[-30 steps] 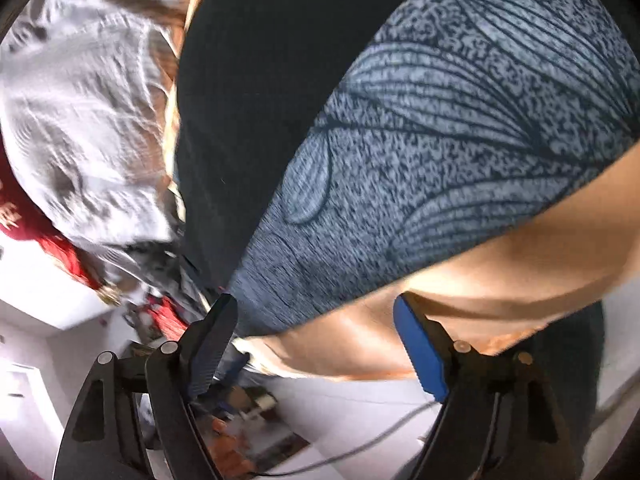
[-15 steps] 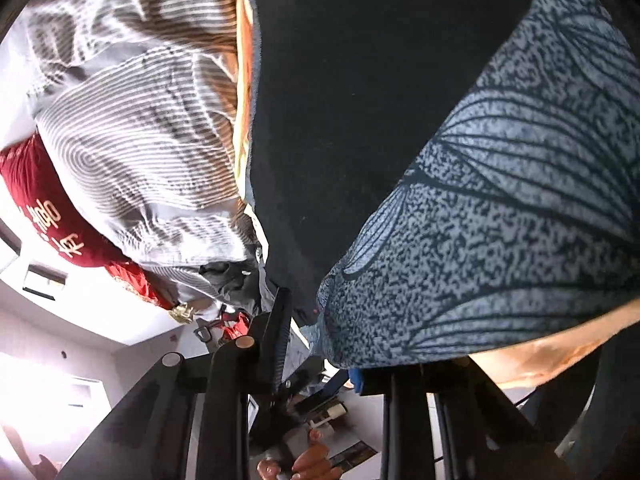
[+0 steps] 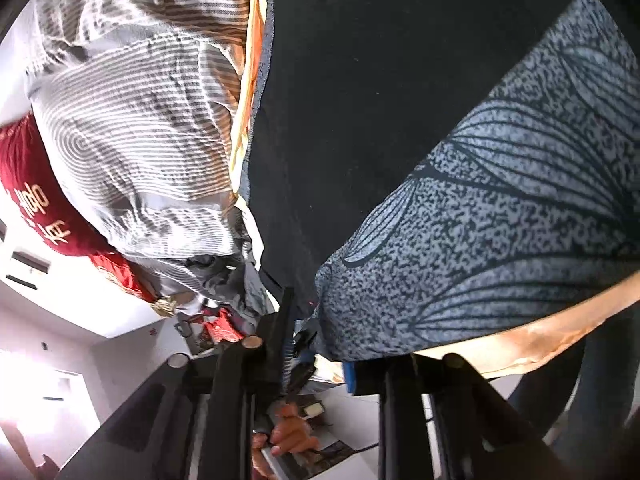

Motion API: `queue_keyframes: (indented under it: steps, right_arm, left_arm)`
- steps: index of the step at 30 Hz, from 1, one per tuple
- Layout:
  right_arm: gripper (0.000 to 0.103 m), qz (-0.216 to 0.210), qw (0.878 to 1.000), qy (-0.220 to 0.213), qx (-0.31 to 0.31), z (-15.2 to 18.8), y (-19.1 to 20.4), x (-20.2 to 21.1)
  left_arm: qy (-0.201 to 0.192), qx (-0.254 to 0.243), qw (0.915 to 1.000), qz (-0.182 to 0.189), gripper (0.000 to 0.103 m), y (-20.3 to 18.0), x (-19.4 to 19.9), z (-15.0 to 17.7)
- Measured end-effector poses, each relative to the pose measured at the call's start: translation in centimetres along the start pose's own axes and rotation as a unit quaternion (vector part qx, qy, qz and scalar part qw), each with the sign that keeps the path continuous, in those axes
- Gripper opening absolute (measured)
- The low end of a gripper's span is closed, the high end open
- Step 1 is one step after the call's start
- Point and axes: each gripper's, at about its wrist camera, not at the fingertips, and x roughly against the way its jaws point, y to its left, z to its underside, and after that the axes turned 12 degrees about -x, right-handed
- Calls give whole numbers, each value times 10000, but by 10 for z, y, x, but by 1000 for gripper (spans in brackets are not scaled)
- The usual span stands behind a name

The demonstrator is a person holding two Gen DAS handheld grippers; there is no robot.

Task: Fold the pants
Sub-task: 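Grasp the waistband with the right gripper while the left gripper grasps it too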

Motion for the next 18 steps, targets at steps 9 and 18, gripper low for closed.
queue_keyframes:
  steps: [9, 18]
  right_arm:
    - [10, 200, 9964, 310, 766, -20, 81, 7]
    - [10, 541, 9859, 766, 1386, -120, 186, -38]
  left_arm:
    - [-574, -440, 9973, -93, 23, -57, 51, -49]
    - [-1063, -635, 9905, -590, 23, -98, 28, -166]
